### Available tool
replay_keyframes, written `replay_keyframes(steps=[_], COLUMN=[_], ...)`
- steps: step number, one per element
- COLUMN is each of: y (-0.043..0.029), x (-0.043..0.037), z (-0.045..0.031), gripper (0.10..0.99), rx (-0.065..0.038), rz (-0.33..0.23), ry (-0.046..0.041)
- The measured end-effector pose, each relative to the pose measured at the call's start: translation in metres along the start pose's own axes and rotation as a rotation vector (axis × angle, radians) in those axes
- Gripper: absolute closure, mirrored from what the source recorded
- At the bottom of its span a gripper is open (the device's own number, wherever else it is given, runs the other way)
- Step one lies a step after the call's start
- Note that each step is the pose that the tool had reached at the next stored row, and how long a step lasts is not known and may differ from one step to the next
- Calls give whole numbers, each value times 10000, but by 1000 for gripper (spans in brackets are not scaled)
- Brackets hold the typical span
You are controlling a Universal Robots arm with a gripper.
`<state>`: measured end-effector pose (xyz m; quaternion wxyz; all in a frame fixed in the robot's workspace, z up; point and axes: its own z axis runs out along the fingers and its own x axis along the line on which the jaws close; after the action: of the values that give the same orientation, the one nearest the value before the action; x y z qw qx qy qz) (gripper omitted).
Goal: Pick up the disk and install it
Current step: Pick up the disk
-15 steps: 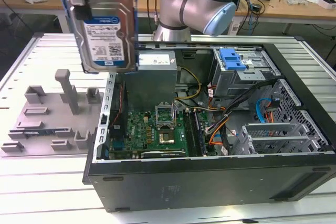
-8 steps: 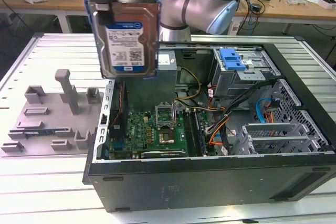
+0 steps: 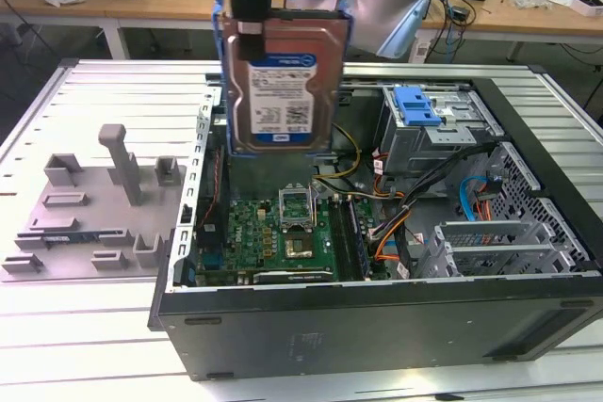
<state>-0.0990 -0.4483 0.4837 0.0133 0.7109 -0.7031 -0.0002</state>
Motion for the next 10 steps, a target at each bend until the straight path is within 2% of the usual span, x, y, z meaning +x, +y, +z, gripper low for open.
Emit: replay_keyframes(steps=[3,4,10], y=[-262,-326,-586], x=[125,157,292], z=[-3,-3,-6], gripper=[722,722,722], rx=[0,0,0], rz=[1,2,2], ry=[-1,0,-1])
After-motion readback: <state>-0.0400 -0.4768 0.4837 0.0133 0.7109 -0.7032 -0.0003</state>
